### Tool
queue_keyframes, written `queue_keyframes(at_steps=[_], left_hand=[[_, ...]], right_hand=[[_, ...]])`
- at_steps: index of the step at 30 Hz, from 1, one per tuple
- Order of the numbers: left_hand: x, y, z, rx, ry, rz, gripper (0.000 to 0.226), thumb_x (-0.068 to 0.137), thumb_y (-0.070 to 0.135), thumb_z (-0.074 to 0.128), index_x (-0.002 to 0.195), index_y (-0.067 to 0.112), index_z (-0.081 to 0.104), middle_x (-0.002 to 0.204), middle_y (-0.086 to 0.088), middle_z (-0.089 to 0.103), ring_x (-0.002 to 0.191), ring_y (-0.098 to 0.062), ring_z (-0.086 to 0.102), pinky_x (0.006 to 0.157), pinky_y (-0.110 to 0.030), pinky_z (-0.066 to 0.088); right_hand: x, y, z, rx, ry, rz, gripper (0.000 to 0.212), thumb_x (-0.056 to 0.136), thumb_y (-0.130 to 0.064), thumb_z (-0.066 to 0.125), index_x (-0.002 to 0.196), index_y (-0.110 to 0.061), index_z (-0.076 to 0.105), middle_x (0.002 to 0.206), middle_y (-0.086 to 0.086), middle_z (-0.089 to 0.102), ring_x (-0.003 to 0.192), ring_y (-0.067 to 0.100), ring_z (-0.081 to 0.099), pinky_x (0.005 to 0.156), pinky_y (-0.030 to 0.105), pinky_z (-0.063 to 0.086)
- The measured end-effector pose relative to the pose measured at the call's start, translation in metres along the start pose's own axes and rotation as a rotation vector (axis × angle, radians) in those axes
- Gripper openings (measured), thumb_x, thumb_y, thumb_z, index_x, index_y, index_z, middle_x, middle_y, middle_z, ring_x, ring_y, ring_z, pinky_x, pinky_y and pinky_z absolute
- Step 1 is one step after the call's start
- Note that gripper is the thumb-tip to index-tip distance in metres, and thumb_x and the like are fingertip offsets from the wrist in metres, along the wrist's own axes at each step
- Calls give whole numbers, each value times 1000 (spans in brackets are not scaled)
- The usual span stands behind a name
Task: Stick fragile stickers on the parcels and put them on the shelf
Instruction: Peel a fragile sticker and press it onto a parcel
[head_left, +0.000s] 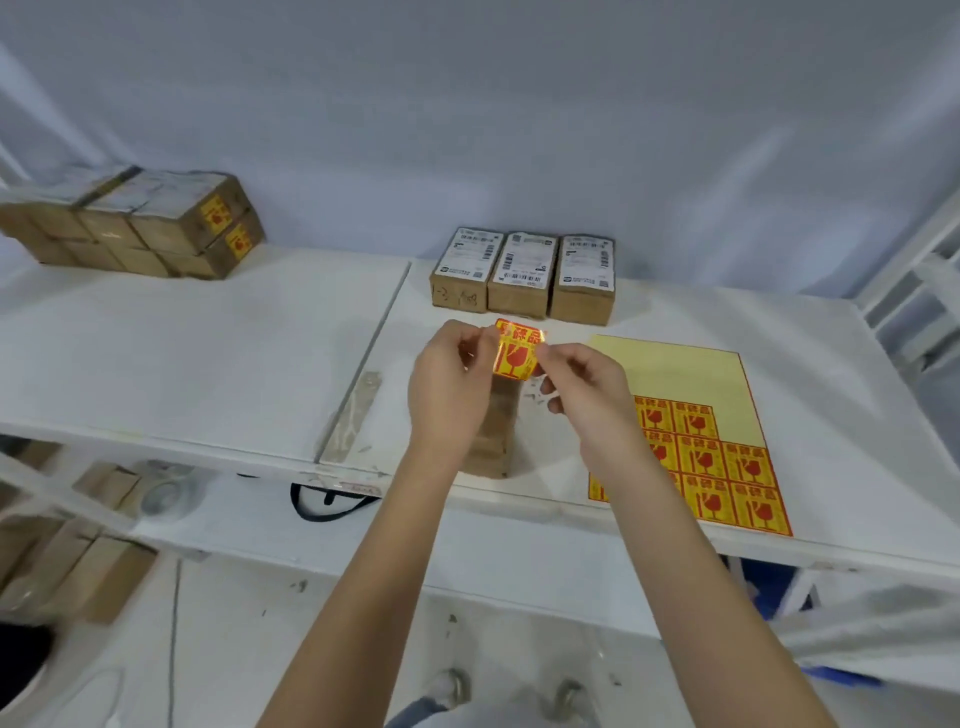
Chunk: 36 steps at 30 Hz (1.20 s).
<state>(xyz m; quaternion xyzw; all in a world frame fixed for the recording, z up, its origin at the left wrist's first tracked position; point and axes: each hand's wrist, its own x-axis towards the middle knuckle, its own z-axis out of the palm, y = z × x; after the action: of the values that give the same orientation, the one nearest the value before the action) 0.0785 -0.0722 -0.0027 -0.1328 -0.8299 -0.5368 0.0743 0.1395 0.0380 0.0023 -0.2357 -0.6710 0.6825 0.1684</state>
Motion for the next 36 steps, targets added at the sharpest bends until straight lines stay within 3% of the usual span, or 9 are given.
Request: queue_keyframes(at_steps=[4,10,13,16,23,28,36], left_hand=[[21,-24,-17,41,-85,-2,22,94,30,53,88,11,62,90,-5,63,77,-14,57,65,-21,40],[34,-40,-29,1,-253,-43,21,95,29,53,84,13,61,74,7,58,68,-6,53,58,-14,37],[32,-46,-25,-26,-298,-78,21,94,29,54,83,13,61,72,7,57,66,-6,52,58,-17,36],[29,-56,-15,19,-335,-91,25,94,31,53,84,11,62,82,-1,62,72,-12,54,63,-22,37],[27,-69,-3,98,-344,-104,31,96,36,48,96,10,65,97,-7,63,81,-15,57,70,-24,41],[25,-68,-2,133,-330,-72,28,98,33,44,97,10,60,98,-6,60,80,-13,53,69,-24,40],[20,-66,-1,171,-292,-48,25,98,33,44,98,11,58,99,-4,60,76,-12,52,64,-23,40]], right_hand=[[-3,5,34,-54,111,-9,22,93,-24,56,73,-16,61,64,-4,54,60,7,49,62,23,41],[-1,5,50,-154,202,42,28,92,-26,58,70,-10,60,58,-4,46,56,8,43,61,23,38],[-1,11,49,-249,248,4,26,91,-24,59,72,-7,64,61,-2,52,58,6,47,55,11,38],[2,17,47,-321,274,-9,23,90,-21,62,71,-8,67,62,-5,57,60,2,50,52,4,35],[9,27,44,-400,247,15,23,90,-24,61,73,-10,67,68,-1,61,64,4,53,60,13,38],[15,36,43,-512,231,-18,28,92,-28,58,72,-10,65,64,-3,57,64,9,53,56,13,37],[15,42,48,-495,231,-39,24,95,-25,52,73,-18,51,63,-2,51,62,14,52,66,39,52]])
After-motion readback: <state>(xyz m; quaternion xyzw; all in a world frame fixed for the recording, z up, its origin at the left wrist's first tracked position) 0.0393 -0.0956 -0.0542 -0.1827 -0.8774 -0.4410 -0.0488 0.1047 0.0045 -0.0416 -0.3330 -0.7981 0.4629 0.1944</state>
